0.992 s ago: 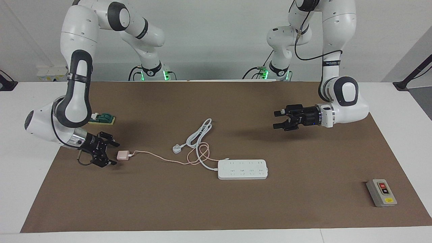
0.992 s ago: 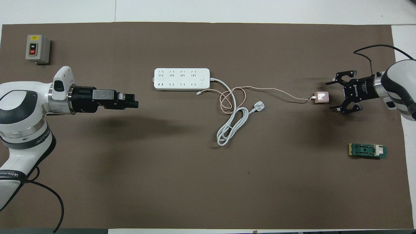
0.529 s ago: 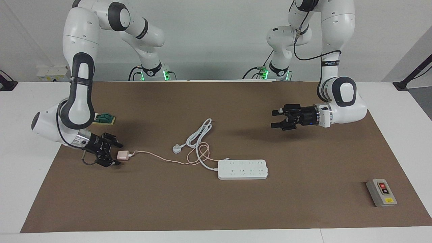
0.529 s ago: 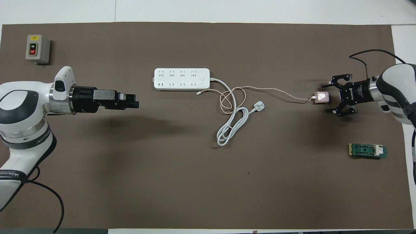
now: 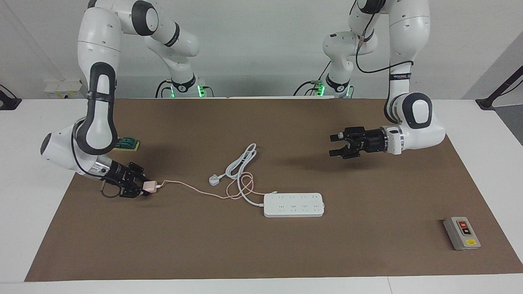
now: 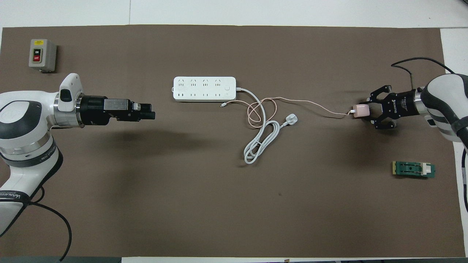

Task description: Plug charger into power strip

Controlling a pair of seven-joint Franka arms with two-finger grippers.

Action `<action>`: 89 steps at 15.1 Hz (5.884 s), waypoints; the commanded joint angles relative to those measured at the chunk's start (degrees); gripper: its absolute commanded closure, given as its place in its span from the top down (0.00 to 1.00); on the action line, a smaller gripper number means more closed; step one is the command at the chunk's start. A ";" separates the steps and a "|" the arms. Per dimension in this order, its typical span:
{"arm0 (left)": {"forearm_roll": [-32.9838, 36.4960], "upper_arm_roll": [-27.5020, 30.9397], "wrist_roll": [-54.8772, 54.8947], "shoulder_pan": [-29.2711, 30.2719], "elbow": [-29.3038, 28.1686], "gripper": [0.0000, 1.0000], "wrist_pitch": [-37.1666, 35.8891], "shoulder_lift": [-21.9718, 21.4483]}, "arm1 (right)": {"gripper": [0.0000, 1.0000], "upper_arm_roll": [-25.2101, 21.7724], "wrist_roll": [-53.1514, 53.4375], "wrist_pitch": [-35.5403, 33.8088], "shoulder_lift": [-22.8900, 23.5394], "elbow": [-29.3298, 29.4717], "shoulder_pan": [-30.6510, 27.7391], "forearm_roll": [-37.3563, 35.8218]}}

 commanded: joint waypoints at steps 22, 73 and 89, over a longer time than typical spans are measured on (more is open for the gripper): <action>-8.58 0.32 1.02 -5.88 1.53 1.00 0.15 2.11 | 0.00 0.41 40.53 -6.73 -11.80 11.61 30.67 -0.46; -2.54 1.11 -6.81 -15.29 5.40 0.00 10.17 -0.43 | 1.00 0.23 59.97 1.71 -12.15 11.34 40.53 -1.96; 50.97 0.50 -6.30 -20.92 16.91 0.00 19.21 -0.89 | 1.00 -0.03 33.35 -8.21 -14.43 15.21 26.65 -12.77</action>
